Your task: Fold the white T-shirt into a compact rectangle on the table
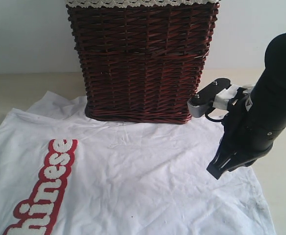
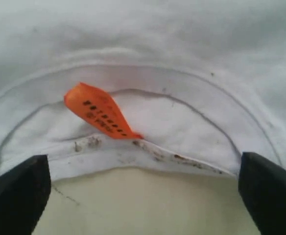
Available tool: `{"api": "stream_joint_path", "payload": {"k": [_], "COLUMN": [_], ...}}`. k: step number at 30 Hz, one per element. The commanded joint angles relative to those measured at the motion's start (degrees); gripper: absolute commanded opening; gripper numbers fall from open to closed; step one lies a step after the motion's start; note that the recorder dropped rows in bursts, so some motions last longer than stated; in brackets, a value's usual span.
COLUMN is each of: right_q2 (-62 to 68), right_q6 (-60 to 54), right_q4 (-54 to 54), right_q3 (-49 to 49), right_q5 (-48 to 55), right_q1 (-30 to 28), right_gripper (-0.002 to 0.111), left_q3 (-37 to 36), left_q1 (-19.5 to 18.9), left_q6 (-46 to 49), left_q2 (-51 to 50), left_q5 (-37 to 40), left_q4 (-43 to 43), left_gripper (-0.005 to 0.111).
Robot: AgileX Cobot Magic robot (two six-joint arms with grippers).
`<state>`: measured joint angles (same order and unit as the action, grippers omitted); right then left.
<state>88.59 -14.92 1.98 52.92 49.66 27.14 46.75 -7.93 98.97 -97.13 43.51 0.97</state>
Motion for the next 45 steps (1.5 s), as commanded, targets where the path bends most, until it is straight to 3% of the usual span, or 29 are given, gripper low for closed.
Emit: {"api": "stream_joint_path", "payload": {"k": [1,18,31,45], "right_q2": [0.0,0.1,0.1,0.1], "right_q6": [-0.3,-0.3,-0.3,-0.3], "right_q4": [0.1,0.1,0.1,0.1], "right_q3": [0.6,0.6,0.6,0.6], "right_q5": [-0.3,-0.1,-0.1,-0.1], "right_q1": [-0.2,-0.2,-0.2,-0.2], "right_gripper": [0.007,0.007,0.007,0.007], "left_q3": [-0.2,-0.1,-0.1,3.0], "left_q1": [-0.1,-0.1,-0.1,-0.1], "left_q6": [0.6,-0.3,0.0,3.3], "left_q2": [-2.2,-4.0,-6.3,-3.1], "left_q5": [-0.4,0.7,-5.2,2.0], "left_q4": [-2.8,-1.0,1.4,-2.1], "left_gripper": [0.105,0.105,0.105,0.105]}}
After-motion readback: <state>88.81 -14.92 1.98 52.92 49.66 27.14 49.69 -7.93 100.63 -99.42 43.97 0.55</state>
